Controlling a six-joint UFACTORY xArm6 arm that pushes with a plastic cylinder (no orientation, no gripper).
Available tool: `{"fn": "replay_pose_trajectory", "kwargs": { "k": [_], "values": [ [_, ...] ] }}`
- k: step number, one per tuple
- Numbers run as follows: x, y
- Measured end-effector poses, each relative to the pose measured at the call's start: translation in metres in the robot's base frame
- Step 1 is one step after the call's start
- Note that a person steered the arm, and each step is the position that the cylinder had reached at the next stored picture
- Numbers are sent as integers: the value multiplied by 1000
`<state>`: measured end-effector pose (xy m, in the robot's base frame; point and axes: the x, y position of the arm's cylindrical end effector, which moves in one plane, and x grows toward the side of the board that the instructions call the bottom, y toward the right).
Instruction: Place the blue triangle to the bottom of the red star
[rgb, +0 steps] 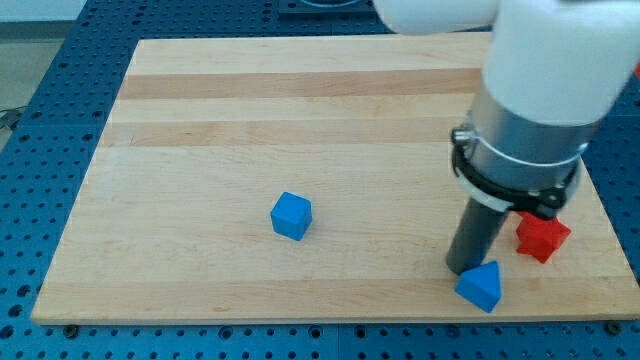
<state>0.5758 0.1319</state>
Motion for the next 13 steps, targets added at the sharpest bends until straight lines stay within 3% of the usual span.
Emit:
{"fn": "replay_pose_trajectory", "kwargs": {
  "k": [2,4,6,7,11,13],
  "values": [
    [-3,-28],
    [41,-24],
    [32,-24],
    [42,10],
    [30,46],
    [22,-113]
  ]
}}
